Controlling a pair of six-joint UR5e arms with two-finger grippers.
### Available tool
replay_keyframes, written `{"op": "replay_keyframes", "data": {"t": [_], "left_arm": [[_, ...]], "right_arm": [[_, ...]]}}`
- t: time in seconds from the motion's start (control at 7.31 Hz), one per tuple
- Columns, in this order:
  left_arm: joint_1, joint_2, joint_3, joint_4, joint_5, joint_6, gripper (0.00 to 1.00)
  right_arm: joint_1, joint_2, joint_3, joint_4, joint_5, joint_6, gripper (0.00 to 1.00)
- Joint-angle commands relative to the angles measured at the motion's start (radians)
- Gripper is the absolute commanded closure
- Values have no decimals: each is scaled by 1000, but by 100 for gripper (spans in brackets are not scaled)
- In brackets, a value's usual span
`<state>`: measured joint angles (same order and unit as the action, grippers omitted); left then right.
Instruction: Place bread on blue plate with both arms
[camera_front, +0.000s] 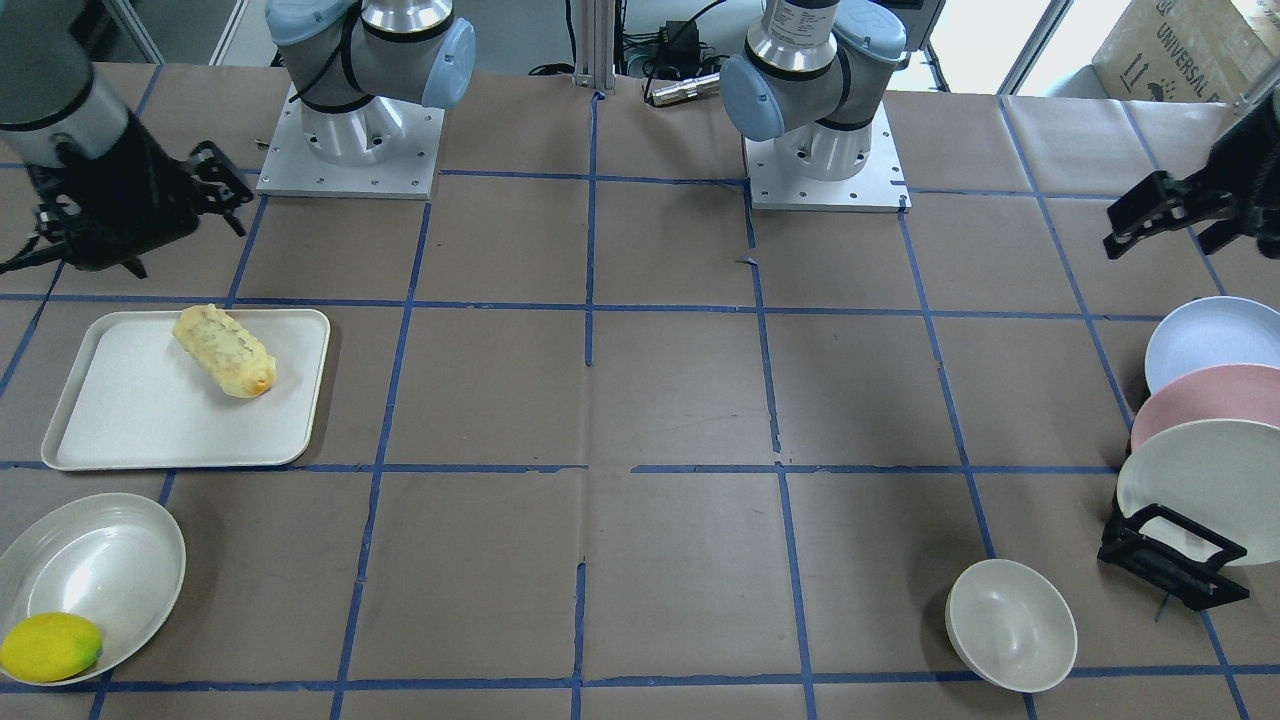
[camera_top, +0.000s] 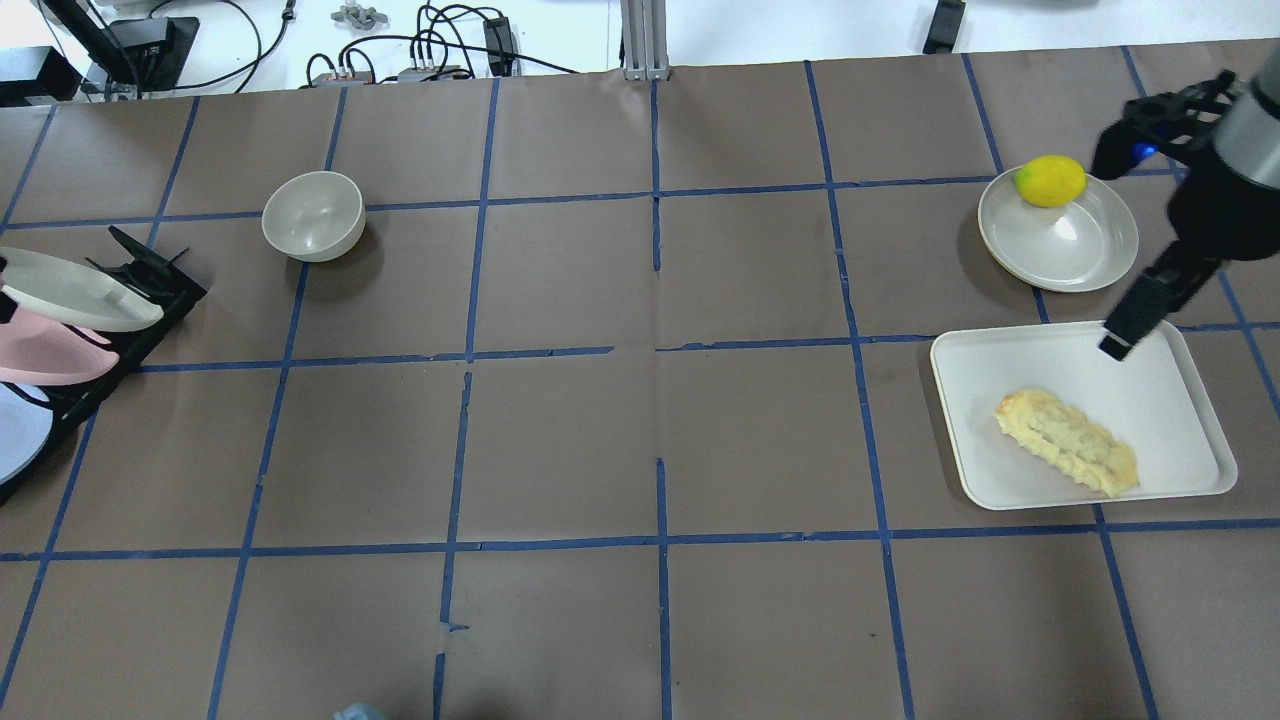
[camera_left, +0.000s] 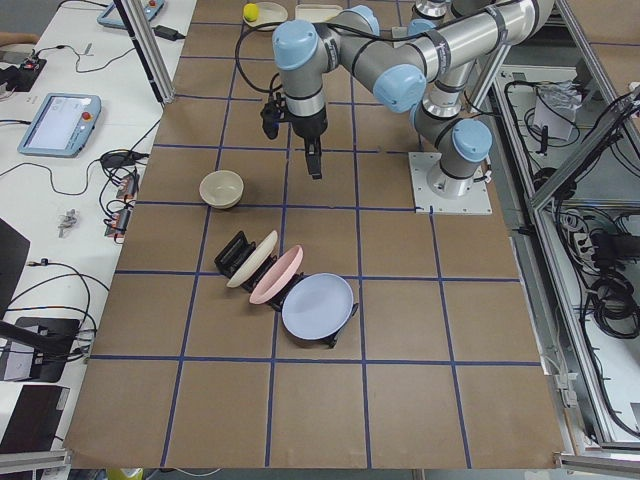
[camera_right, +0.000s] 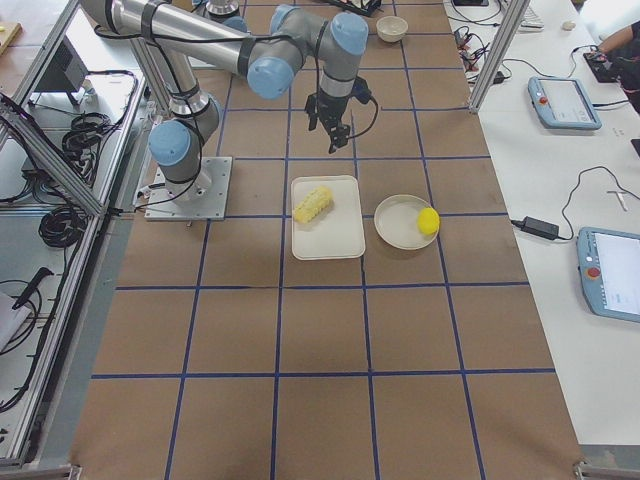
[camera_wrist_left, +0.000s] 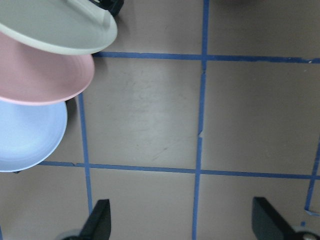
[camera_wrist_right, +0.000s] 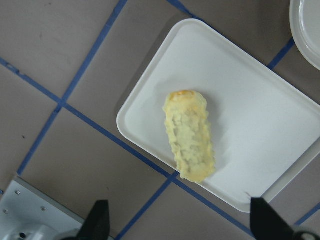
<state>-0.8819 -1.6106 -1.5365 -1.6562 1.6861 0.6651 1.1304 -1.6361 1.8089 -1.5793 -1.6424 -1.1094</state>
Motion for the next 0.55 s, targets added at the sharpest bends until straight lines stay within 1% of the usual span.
{"op": "replay_keyframes", "data": {"t": [0.0, 0.14, 0.27, 0.41], "left_arm": [[202, -110, 33, 88, -5, 256, 2], [278, -211, 50, 201, -15, 368, 2], [343, -309, 88, 296, -55, 428, 1], [369, -375, 160, 297, -49, 480, 1]], "right_arm": [[-129, -1, 189, -196, 15, -164, 0], [-127, 1, 336, -464, 19, -153, 0], [-126, 1, 427, -595, 47, -152, 0], [-123, 10, 447, -626, 159, -118, 0]]}}
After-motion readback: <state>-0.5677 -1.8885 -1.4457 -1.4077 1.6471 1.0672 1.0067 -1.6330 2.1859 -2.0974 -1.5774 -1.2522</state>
